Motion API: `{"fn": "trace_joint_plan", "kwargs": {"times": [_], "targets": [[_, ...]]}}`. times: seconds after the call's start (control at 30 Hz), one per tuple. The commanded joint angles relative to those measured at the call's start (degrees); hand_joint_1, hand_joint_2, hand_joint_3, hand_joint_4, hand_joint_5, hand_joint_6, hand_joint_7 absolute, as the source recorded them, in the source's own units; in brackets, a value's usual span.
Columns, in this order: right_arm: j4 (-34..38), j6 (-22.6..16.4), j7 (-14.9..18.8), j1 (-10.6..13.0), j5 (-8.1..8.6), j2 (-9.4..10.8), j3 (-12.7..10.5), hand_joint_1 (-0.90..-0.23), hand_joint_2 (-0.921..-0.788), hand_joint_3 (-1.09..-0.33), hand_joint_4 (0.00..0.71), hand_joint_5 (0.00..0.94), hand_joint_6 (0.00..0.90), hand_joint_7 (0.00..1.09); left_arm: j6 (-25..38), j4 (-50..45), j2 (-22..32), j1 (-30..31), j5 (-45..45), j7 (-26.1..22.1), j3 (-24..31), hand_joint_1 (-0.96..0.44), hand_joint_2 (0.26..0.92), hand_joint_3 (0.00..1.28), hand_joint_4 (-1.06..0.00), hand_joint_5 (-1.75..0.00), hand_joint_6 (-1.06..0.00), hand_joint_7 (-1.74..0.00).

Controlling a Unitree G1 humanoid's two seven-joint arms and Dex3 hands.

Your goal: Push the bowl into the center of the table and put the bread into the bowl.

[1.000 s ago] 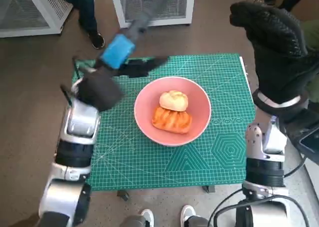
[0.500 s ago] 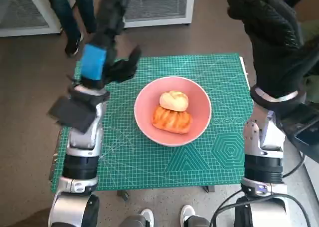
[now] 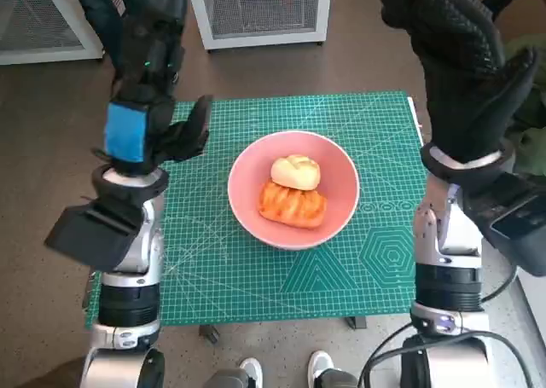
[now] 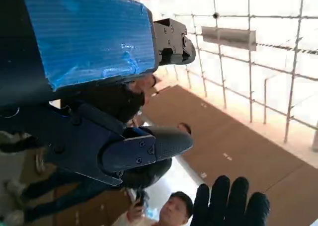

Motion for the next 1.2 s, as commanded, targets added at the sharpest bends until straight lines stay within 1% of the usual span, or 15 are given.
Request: {"fn": "trace_joint_plan", "kwargs": {"times": [0.03, 0.17, 0.23, 0.37, 0.43, 0.57, 0.77, 0.87, 1.07, 1.2], "targets": [[1.29, 0.62, -0.46, -0.18, -0.83, 0.1, 0.43, -0.635, -0.921, -0.765, 0.314, 0.004, 0.321, 0.23, -1.41, -1.74, 1.1, 1.44, -0.93, -0.72, 0.5, -0.77, 0.921, 0.61, -0.13, -0.01, -0.03, -0.36], [1.63, 0.72, -0.54, -0.33, -0.91, 0.14, 0.7, -0.635, -0.921, -0.765, 0.311, 0.003, 0.32, 0.23, -1.04, -2.52, 1.12, 1.99, -2.09, -1.0, 0.7, -0.78, 0.921, 0.62, -0.15, -0.02, -0.05, -0.37], [1.72, 0.9, -0.67, -0.47, -0.99, 0.14, 0.81, -0.633, -0.921, -0.765, 0.311, 0.002, 0.319, 0.24, -0.63, -2.81, 0.88, 2.12, -3.36, -1.23, 0.92, -0.78, 0.921, 0.61, -0.18, -0.02, -0.09, -0.34], [1.84, 1.2, -0.77, -0.69, -0.93, 0.05, 0.91, -0.627, -0.921, -0.759, 0.309, 0.002, 0.324, 0.24, -0.01, -3.68, 0.25, 2.51, -4.7, -1.25, 0.75, -0.81, 0.921, 0.55, -0.22, -0.02, -0.14, -0.28], [1.69, 1.4, -0.86, -0.77, -0.94, 0.06, 0.99, -0.628, -0.921, -0.752, 0.311, 0.003, 0.328, 0.25, 0.19, -4.07, 0.17, 2.67, -5.02, -1.3, 0.62, -0.81, 0.921, 0.53, -0.23, -0.02, -0.16, -0.27], [1.14, 1.79, -0.96, -0.77, -0.79, 0.1, 1.16, -0.639, -0.921, -0.731, 0.314, 0.003, 0.332, 0.25, 0.08, -4.4, 0.37, 2.78, -5.04, -1.55, 0.28, -0.8, 0.921, 0.51, -0.24, -0.01, -0.15, -0.23], [0.31, 2.32, -1.1, -0.65, -0.57, 0.24, 1.45, -0.653, -0.921, -0.698, 0.309, 0.001, 0.325, 0.26, 0.07, -4.32, 1.3, 2.43, -5.24, -2.81, 0.21, -0.77, 0.921, 0.51, -0.21, 0.0, -0.11, -0.19], [0.08, 2.54, -1.12, -0.57, -0.47, 0.27, 1.52, -0.661, -0.921, -0.68, 0.309, 0.001, 0.324, 0.26, -0.08, -4.2, 1.77, 2.28, -5.52, -3.61, 0.4, -0.76, 0.921, 0.52, -0.2, 0.0, -0.11, -0.19], [0.21, 2.04, -1.13, -0.24, -0.84, 0.33, 1.68, -0.663, -0.921, -0.667, 0.311, 0.001, 0.322, 0.26, -0.54, -3.82, 1.94, 1.96, -6.99, -4.79, 1.15, -0.75, 0.921, 0.54, -0.18, 0.0, -0.12, -0.18], [1.08, 1.12, -1.16, -0.27, -1.45, 0.29, 1.8, -0.659, -0.921, -0.667, 0.31, 0.001, 0.322, 0.26, -1.15, -3.12, 1.66, 1.33, -6.78, -4.48, 1.48, -0.76, 0.921, 0.54, -0.18, 0.0, -0.13, -0.18]]}}
